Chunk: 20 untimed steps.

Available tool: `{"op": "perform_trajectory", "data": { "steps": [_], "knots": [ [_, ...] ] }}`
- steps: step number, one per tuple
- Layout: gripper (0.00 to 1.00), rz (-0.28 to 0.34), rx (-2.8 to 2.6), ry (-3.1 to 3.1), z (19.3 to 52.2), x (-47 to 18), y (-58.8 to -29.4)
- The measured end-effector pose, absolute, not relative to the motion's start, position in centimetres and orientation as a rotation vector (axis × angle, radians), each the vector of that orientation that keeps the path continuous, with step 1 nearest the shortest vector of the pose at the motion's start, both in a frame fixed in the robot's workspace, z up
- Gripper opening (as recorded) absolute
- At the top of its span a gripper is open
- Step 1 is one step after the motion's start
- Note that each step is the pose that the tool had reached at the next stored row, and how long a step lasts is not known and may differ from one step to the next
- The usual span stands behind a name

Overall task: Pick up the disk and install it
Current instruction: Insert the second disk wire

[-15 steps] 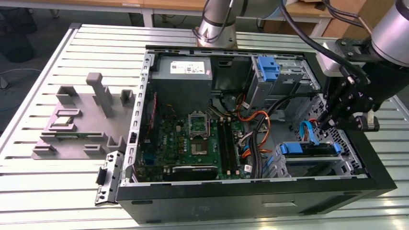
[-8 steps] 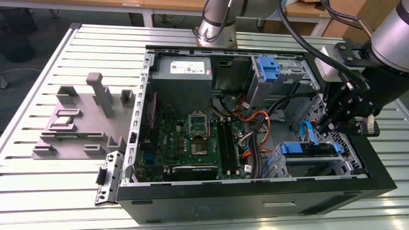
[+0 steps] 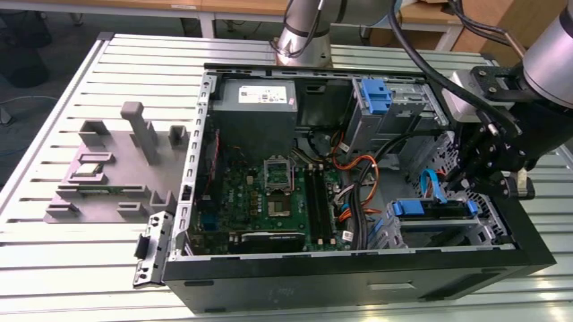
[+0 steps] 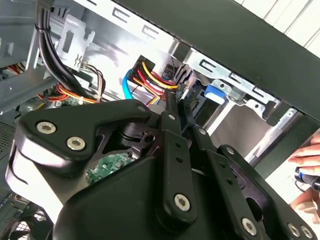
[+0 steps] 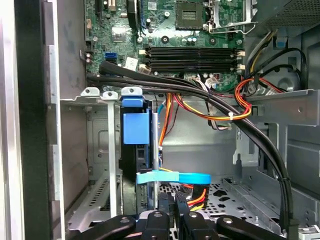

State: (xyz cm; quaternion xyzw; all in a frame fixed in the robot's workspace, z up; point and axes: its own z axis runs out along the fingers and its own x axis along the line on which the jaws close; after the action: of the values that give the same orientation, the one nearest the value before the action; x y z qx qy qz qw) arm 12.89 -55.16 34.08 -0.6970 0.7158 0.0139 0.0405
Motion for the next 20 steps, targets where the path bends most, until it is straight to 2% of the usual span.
{"op": "perform_trajectory", "data": {
  "steps": [20],
  "knots": [
    [0.18, 0.029, -2.141, 2.198, 34.2, 12.7, -56.8]
  ]
}}
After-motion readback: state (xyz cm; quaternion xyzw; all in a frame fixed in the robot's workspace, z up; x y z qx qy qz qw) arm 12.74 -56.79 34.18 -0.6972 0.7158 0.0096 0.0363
